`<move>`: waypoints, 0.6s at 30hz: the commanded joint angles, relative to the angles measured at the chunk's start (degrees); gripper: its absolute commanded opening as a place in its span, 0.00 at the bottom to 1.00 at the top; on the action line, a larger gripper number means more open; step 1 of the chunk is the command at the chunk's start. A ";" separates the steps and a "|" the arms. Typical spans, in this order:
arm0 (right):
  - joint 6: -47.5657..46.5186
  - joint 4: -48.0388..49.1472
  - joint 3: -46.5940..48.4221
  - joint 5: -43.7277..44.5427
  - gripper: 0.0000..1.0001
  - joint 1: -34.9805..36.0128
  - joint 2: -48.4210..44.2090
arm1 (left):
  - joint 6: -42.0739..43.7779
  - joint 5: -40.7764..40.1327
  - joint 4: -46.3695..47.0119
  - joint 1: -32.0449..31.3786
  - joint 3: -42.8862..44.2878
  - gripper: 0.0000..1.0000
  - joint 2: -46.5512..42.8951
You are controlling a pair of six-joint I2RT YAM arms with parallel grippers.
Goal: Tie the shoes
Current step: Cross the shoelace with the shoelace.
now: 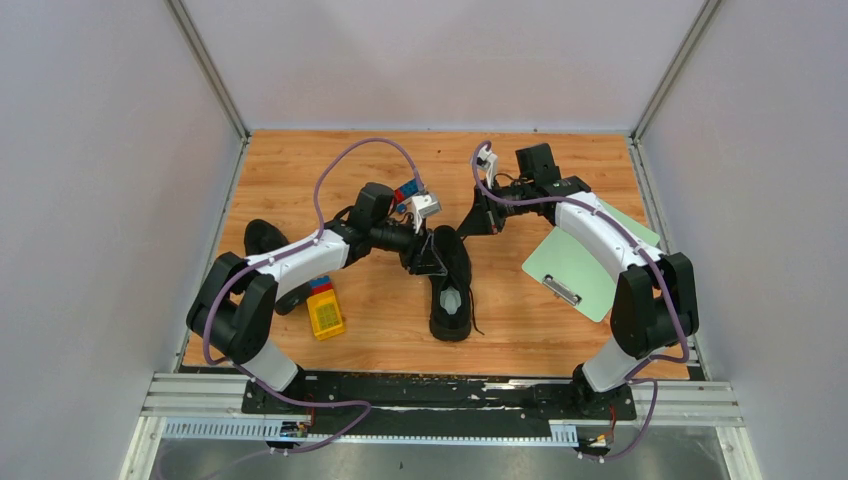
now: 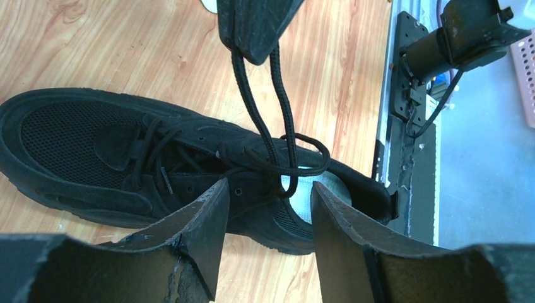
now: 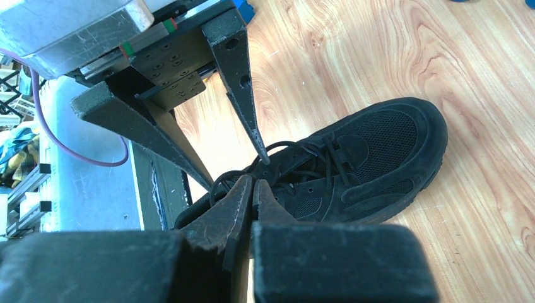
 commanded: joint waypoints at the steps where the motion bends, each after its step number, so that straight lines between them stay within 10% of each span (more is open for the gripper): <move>1: 0.84 2.68 2.09 0.10 0.00 0.22 0.22 | 4.79 1.77 -2.11 0.28 2.58 0.59 -1.52; 9: 0.75 2.64 1.90 -0.07 0.00 0.27 0.17 | 18.33 0.63 -16.24 0.37 8.77 0.67 -1.15; 18: 0.68 2.65 1.67 -0.20 0.00 0.20 -0.10 | 13.17 2.28 -14.80 0.30 12.13 0.69 1.14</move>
